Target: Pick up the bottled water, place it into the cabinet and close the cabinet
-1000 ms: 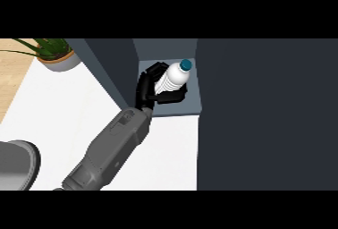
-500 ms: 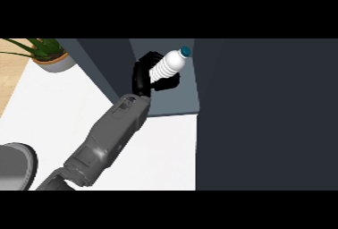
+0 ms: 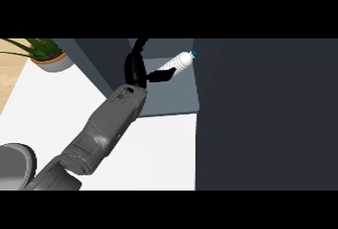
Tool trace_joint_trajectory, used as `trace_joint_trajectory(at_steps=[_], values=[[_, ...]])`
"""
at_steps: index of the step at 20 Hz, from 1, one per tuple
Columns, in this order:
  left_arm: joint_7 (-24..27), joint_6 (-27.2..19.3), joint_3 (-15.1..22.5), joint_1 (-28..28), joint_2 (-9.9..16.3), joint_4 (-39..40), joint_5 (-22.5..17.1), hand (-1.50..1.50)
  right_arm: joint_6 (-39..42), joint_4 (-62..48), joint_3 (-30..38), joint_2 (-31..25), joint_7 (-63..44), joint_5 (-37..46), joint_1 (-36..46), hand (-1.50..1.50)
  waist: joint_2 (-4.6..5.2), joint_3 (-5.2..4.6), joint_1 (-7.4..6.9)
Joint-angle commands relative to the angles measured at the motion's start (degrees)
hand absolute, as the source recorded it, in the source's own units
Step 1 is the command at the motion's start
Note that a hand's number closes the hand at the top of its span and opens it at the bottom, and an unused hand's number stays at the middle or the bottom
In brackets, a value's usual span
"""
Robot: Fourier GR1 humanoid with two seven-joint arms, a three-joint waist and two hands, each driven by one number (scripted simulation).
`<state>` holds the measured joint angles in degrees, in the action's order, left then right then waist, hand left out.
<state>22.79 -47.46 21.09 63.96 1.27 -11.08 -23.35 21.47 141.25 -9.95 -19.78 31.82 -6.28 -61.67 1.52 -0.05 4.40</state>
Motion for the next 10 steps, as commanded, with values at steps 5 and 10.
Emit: trace_joint_trajectory(at_steps=[5,10], values=[[13.7,5.9,-8.6,-0.6,0.0,-8.7,-6.3,1.50,1.3,2.6,-1.6,0.7,-0.1,-2.7,-1.6,-1.50,-0.13,-0.21,-0.61],[16.3,18.7,-8.3,-2.5,-1.2,-13.0,-9.7,1.50,1.3,3.9,-0.6,0.5,-1.1,-3.7,-1.6,-1.50,-0.62,-0.09,-0.73]])
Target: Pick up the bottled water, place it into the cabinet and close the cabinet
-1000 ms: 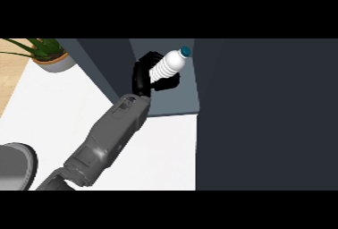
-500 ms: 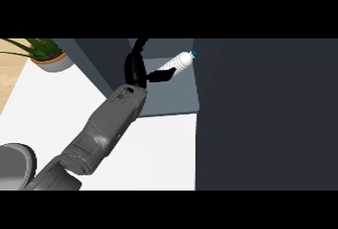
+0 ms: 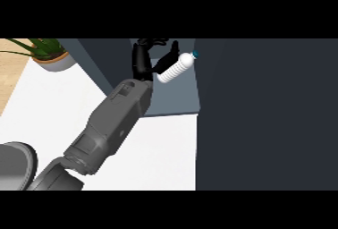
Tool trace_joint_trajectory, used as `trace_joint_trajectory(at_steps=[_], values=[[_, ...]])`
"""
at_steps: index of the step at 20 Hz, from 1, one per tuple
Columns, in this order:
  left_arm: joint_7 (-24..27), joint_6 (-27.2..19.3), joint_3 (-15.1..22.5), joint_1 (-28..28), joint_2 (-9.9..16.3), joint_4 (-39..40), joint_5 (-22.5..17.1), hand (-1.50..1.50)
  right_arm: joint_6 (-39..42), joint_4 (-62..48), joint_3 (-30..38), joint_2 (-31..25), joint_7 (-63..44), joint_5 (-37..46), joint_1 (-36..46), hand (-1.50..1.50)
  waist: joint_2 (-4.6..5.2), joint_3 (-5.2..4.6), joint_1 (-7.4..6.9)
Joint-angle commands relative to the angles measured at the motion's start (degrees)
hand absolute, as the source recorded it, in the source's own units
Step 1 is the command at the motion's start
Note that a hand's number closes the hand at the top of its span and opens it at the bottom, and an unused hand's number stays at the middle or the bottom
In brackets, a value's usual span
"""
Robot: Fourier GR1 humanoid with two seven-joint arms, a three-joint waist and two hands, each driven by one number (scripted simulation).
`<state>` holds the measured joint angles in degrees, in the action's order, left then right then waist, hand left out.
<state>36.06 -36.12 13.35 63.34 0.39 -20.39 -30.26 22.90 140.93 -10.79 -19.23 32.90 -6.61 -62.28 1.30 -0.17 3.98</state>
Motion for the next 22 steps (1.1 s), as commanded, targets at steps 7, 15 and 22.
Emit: trace_joint_trajectory(at_steps=[7,15,22], values=[[4.6,9.3,2.3,-4.6,-0.4,-5.3,-6.5,1.50,0.1,9.1,1.0,-0.6,-5.8,-5.1,-2.2,-1.50,-0.85,0.09,-1.04],[-1.6,19.3,13.1,-14.2,-0.4,-21.4,-14.2,1.50,-3.1,10.9,-5.4,1.6,-9.2,0.9,-0.1,-1.50,-1.39,-0.02,-2.88],[-4.8,18.7,24.5,-29.6,-0.4,-39.6,-15.7,-1.50,-4.6,10.0,-8.9,2.6,-7.0,5.2,-3.5,-1.50,-2.23,0.06,-4.31]])
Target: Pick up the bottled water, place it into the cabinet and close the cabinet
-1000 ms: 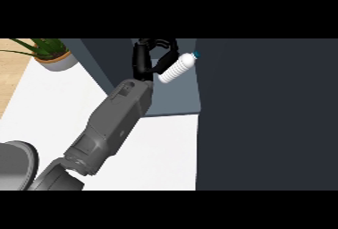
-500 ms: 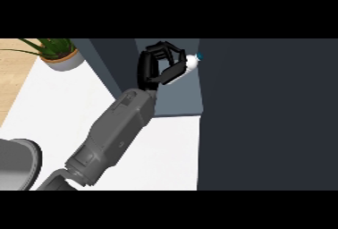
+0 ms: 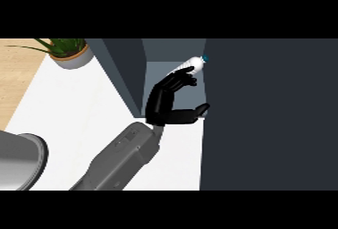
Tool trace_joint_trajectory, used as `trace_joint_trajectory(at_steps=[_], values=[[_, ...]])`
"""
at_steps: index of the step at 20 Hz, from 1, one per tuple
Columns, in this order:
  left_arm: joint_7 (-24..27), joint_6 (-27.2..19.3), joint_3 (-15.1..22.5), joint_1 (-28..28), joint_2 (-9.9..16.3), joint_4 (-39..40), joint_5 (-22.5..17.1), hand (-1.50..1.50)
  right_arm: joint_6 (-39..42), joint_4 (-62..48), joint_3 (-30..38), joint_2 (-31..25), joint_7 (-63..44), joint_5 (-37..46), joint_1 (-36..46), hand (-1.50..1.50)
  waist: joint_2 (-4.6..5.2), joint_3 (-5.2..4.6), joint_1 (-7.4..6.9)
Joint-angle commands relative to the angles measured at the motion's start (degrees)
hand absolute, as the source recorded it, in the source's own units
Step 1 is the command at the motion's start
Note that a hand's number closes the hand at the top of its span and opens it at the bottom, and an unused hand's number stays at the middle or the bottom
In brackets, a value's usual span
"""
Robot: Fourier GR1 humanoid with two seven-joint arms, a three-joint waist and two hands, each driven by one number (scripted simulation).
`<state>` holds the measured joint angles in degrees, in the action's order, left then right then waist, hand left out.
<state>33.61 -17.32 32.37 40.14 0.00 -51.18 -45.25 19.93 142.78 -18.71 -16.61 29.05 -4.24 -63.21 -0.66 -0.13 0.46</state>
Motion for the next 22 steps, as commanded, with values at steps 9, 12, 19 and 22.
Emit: trace_joint_trajectory(at_steps=[9,12,19,22], values=[[1.2,-4.5,8.5,-30.7,12.9,-30.8,2.7,-1.50,-3.7,7.5,-2.7,-0.2,-1.3,5.6,-3.5,-1.50,-0.13,0.02,-2.46],[4.1,-4.2,9.9,-38.6,16.0,-36.6,3.0,-1.50,-1.1,8.6,-2.6,-4.6,-1.5,7.4,-4.3,-1.50,-0.18,-0.02,-2.74],[7.6,3.9,8.1,-46.0,25.8,-42.1,1.8,-1.50,5.4,10.4,-2.9,-14.5,-2.3,14.5,3.9,1.50,-0.35,-0.36,-4.03],[10.2,5.3,7.4,-49.3,28.7,-44.5,2.4,-1.50,6.8,11.4,-5.2,-17.0,-3.9,15.8,6.9,1.50,-0.36,-0.36,-3.65]])
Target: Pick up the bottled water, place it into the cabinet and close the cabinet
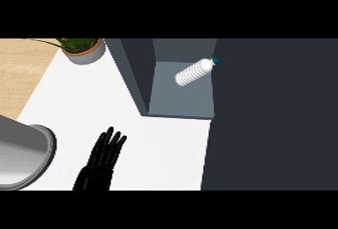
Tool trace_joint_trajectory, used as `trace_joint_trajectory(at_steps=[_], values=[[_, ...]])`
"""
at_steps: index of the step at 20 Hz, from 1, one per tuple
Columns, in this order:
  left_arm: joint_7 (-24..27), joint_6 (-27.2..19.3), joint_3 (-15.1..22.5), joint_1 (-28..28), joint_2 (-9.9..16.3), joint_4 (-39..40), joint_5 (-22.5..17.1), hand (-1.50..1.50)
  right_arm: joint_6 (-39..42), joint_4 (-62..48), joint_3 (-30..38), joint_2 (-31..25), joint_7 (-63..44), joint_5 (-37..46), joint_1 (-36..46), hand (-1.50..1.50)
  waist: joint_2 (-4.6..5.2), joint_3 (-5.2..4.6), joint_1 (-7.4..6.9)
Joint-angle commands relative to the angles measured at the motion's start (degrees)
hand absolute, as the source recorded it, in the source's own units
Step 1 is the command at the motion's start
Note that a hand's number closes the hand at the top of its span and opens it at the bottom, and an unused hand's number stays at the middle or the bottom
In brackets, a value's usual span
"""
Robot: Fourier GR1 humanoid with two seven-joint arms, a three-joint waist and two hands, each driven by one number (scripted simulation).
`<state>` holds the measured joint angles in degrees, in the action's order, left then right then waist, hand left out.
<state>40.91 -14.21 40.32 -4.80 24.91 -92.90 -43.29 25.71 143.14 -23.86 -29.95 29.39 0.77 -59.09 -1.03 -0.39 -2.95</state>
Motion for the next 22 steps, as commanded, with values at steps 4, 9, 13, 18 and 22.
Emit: trace_joint_trajectory(at_steps=[4,9,13,18,22], values=[[5.4,6.0,-4.3,-9.8,10.5,-6.0,-1.5,-1.50,-0.5,12.1,-4.6,-3.1,-8.0,10.7,6.1,1.50,0.12,-0.16,-0.32],[8.1,12.0,-8.7,-15.0,17.3,-7.9,-4.3,-1.50,-2.8,10.5,-12.8,-0.8,-16.1,9.7,10.7,1.50,0.90,-0.18,-0.70],[10.7,16.4,-10.0,-19.2,21.4,-9.3,-4.5,-1.50,-3.6,9.2,-17.8,0.5,-22.5,7.6,15.0,1.50,1.27,-0.23,-1.94],[11.5,20.9,-11.9,-19.6,23.7,-8.5,-6.3,-1.50,-1.9,4.3,-15.9,0.4,-24.6,5.8,27.2,1.50,2.17,-0.30,-4.47],[12.0,22.7,-13.7,-20.4,26.1,-8.1,-6.7,-1.50,-1.1,3.6,-16.8,-0.3,-28.4,4.7,33.1,1.50,2.09,-0.49,-5.56]])
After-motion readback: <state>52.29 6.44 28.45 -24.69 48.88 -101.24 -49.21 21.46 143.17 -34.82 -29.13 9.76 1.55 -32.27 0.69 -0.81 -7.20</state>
